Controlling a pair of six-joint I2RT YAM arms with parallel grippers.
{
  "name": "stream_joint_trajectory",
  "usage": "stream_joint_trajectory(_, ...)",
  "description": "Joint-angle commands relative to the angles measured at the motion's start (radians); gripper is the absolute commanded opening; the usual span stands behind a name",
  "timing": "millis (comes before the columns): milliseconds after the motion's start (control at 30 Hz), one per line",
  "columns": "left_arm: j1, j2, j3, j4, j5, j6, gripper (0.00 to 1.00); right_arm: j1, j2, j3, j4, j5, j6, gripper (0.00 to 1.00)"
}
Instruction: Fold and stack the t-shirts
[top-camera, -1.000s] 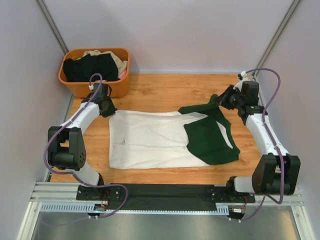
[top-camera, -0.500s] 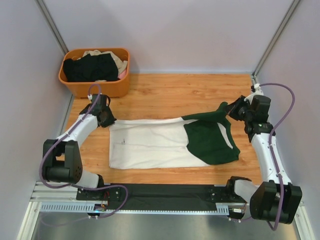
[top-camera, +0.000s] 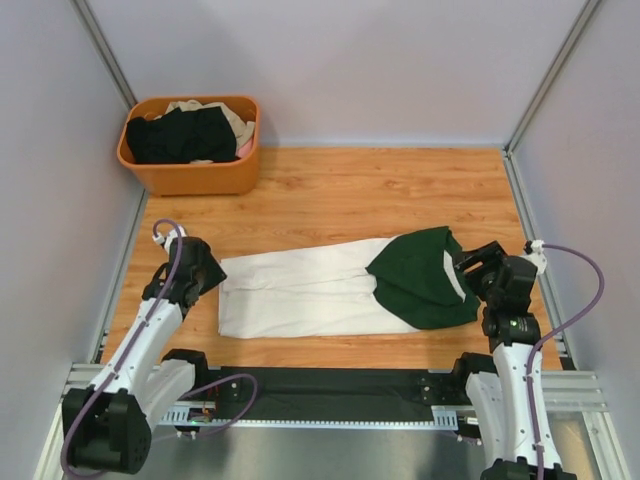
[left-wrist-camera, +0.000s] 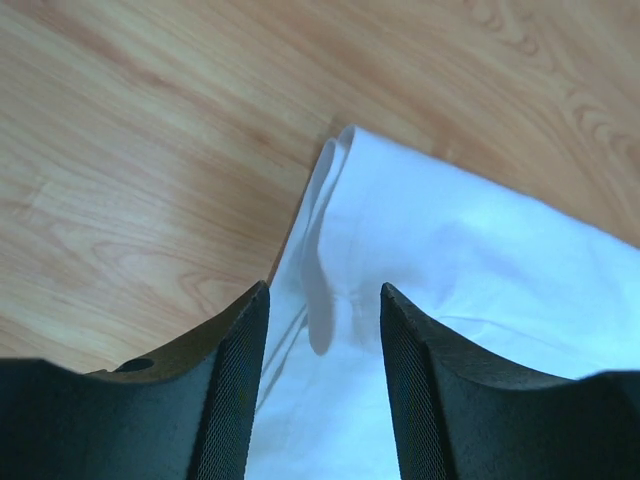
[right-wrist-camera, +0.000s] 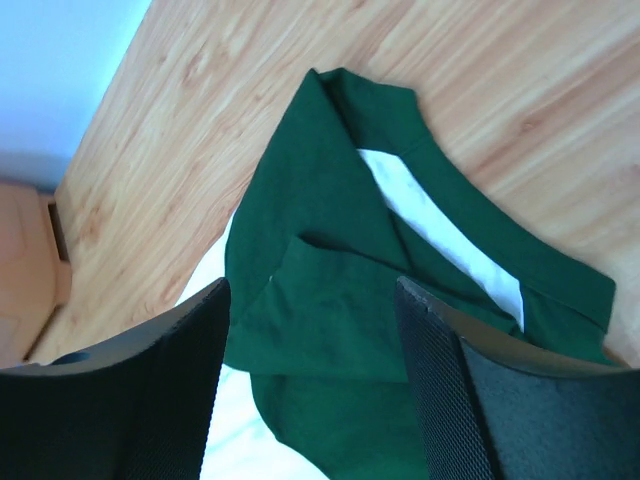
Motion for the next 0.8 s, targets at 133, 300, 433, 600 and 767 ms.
stream_joint_trajectory(133,-0.001,-0.056,0.091,0.033,-0.033,0.016,0.52,0.005,0.005,0.052,0.006,-0.01,0.077,0.68)
stream_joint_trajectory(300,-0.07,0.122,0.152,0.099,0.066,0.074,0.48,0.129,0.168,0.042,0.036,-0.069,0.124,0.67)
stream_joint_trajectory(433,-0.14,0.294,0.234,0.092,0.114,0.131,0.45,0.252,0.356,0.068,0.036,-0.079,0.163,0.66)
stream_joint_trajectory(600,-0.148,0.479,0.248,0.083,0.206,0.135,0.36,0.333,0.637,0.113,0.039,-0.128,0.229,0.64)
stream_joint_trajectory(767,-0.157,0.538,0.22,0.121,0.296,0.12,0.33,0.362,0.866,0.214,0.054,-0.151,0.235,0.64)
